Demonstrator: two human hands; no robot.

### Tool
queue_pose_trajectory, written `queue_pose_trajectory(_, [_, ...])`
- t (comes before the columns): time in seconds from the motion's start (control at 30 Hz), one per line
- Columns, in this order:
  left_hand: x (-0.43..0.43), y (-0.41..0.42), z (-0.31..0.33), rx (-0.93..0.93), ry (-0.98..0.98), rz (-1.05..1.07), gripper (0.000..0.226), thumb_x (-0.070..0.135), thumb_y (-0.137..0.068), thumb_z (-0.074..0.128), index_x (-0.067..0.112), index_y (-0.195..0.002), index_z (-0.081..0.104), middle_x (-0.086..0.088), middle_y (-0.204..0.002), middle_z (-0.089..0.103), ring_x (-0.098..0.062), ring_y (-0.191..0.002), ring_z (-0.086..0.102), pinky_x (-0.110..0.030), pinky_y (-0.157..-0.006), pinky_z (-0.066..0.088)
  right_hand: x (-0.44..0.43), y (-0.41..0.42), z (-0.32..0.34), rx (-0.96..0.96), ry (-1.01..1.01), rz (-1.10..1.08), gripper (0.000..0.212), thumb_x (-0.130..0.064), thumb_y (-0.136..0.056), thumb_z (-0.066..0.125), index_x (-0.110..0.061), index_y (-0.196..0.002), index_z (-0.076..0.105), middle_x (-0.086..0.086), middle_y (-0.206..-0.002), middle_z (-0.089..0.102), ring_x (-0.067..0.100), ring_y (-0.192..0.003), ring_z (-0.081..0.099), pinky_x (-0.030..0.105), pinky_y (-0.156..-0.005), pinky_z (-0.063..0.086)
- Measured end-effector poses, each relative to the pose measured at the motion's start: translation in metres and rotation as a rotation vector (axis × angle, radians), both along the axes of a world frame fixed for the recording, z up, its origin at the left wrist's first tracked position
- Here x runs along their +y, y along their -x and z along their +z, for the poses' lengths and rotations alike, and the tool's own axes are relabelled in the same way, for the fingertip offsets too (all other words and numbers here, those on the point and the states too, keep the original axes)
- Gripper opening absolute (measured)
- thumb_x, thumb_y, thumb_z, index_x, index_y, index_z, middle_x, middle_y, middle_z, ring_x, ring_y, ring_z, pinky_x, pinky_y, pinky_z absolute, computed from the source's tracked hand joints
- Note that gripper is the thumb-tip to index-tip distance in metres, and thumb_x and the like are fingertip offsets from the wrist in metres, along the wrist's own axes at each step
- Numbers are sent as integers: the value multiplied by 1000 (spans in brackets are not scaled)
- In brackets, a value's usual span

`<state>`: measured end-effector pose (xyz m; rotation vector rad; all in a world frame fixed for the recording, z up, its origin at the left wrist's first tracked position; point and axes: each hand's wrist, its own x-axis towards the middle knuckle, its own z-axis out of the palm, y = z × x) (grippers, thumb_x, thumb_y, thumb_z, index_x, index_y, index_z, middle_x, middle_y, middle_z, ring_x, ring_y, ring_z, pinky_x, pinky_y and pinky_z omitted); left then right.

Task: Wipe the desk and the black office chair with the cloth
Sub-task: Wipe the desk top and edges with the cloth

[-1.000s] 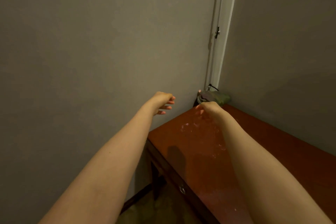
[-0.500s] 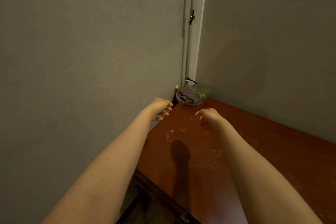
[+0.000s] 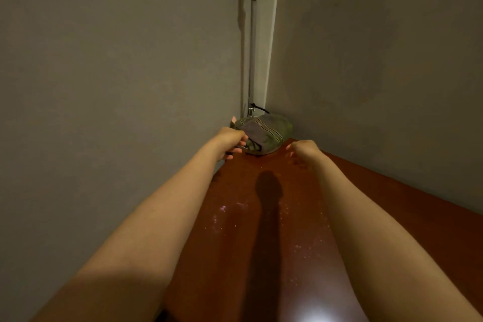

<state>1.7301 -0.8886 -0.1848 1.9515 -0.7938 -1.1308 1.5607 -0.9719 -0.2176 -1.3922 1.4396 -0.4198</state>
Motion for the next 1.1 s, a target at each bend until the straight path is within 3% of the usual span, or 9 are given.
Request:
queue_pose_trajectory(0.2, [-51, -5, -46, -4, -115, -4, 21, 17, -96, 42, 18, -77, 51, 0, -81, 49, -10, -62, 43, -22, -60, 32, -50, -5, -37, 52, -37, -19, 18, -4, -96, 42, -5, -81, 53, 9, -63, 49, 20, -48, 44, 25, -47, 29])
queue_pose_trajectory(0.27, [-67, -10, -59, -9, -124, 8, 11, 17, -95, 45, 13, -96, 55, -4, -93, 50, -11, -63, 44, -23, -59, 34, -65, -8, -48, 71, -42, -37, 26, -4, -95, 41, -6, -72, 51, 11, -62, 48, 22, -49, 43, 27, -47, 30])
queue_pose_trajectory(0.37, [-94, -23, -80, -77, -109, 15, 21, 19, -94, 45, 11, -112, 54, -7, -88, 54, -15, -65, 47, -24, -58, 37, -84, -21, -63, 62, -56, -86, 27, -7, -94, 43, -10, -68, 50, 12, -63, 49, 24, -53, 44, 28, -47, 32])
queue_pose_trajectory(0.53, [-139, -45, -106, -206, -80, 57, 38, 29, -93, 44, 3, -117, 60, -22, -124, 57, -34, -111, 55, -36, -90, 45, -107, -45, -84, 13, -133, -146, 9, -15, -91, 52, -13, -89, 43, 7, -75, 47, 20, -59, 45, 31, -52, 39])
queue_pose_trajectory(0.6, [-157, -53, -112, -220, -30, 82, 36, 32, -91, 46, 3, -105, 63, -18, -130, 54, -33, -113, 54, -35, -93, 43, -115, -51, -93, -12, -156, -179, 22, -14, -89, 55, -13, -108, 42, 10, -93, 51, 23, -73, 52, 35, -60, 44])
queue_pose_trajectory(0.7, [-179, -64, -122, -335, -27, -4, 47, 38, -89, 48, 5, -122, 56, -14, -140, 45, -32, -120, 48, -37, -100, 41, -129, -63, -104, -22, -134, -242, 50, -18, -90, 58, -10, -133, 35, 13, -121, 51, 33, -109, 54, 43, -80, 49])
queue_pose_trajectory(0.8, [-191, -70, -132, -505, -89, -264, 53, 44, -88, 50, 13, -132, 45, -12, -137, 45, -33, -123, 44, -43, -103, 38, -145, -71, -113, -52, -82, -284, 68, -25, -87, 63, -10, -141, 25, 13, -135, 48, 35, -119, 50, 46, -96, 45])
queue_pose_trajectory(0.9, [-198, -73, -141, -571, -99, -324, 53, 45, -84, 60, 14, -124, 45, -14, -130, 45, -34, -120, 44, -41, -100, 39, -153, -76, -118, -28, -45, -290, 74, -26, -85, 67, -12, -143, 23, 14, -136, 48, 35, -120, 50, 48, -98, 45])
queue_pose_trajectory(1.1, [-192, -61, -143, -692, 153, -400, 24, 19, -79, 67, 18, -85, 44, -6, -97, 47, -29, -94, 53, -30, -72, 37, -138, -71, -119, 6, 143, -323, 47, -11, -88, 59, -10, -130, 39, 15, -122, 58, 34, -109, 56, 38, -87, 47])
